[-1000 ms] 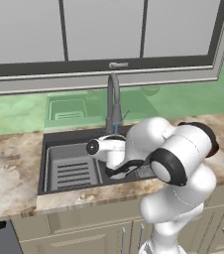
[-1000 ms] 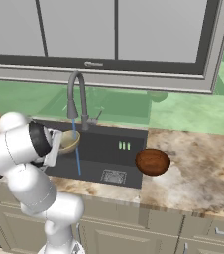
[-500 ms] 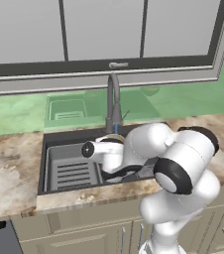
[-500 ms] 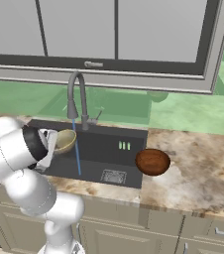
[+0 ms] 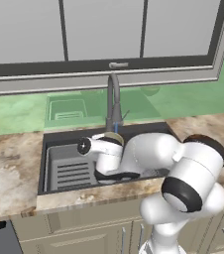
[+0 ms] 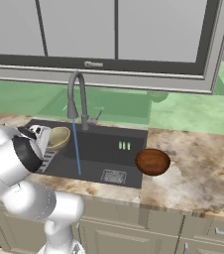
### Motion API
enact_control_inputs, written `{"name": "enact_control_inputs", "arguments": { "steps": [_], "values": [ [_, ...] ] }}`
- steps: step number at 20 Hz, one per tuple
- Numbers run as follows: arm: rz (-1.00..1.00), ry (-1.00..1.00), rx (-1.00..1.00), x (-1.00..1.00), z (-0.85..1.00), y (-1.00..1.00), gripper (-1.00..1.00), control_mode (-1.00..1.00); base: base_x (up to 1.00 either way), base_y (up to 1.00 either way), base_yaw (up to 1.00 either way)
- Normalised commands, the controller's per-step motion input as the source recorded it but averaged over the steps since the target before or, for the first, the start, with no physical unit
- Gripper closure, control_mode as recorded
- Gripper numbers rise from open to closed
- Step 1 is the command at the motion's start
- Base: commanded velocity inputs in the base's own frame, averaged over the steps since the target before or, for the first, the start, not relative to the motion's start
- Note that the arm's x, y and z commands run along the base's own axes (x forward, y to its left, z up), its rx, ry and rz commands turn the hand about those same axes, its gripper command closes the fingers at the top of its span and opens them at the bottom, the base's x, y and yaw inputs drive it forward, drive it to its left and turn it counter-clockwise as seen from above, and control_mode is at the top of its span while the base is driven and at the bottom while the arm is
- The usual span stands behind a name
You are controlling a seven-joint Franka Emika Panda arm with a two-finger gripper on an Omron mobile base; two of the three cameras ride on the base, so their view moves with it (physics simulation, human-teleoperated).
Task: Rinse each bowl for a few seconds and place them down in the sink or on the counter.
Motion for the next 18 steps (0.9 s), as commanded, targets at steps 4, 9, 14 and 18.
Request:
{"name": "enact_control_inputs", "arguments": {
  "steps": [4,9,14,18],
  "values": [
    [0.04,0.00,0.04,-0.14,0.25,0.26,1.00,-1.00,0.00,0.00,0.00],
    [0.07,-0.01,0.01,-0.17,0.18,0.30,1.00,-1.00,0.00,0.00,0.00],
    [0.12,-0.03,0.00,-0.07,0.12,0.31,1.00,-1.00,0.00,0.00,0.00],
    [0.17,0.00,-0.01,-0.02,0.06,0.30,1.00,-1.00,0.00,0.00,0.00]
  ]
}}
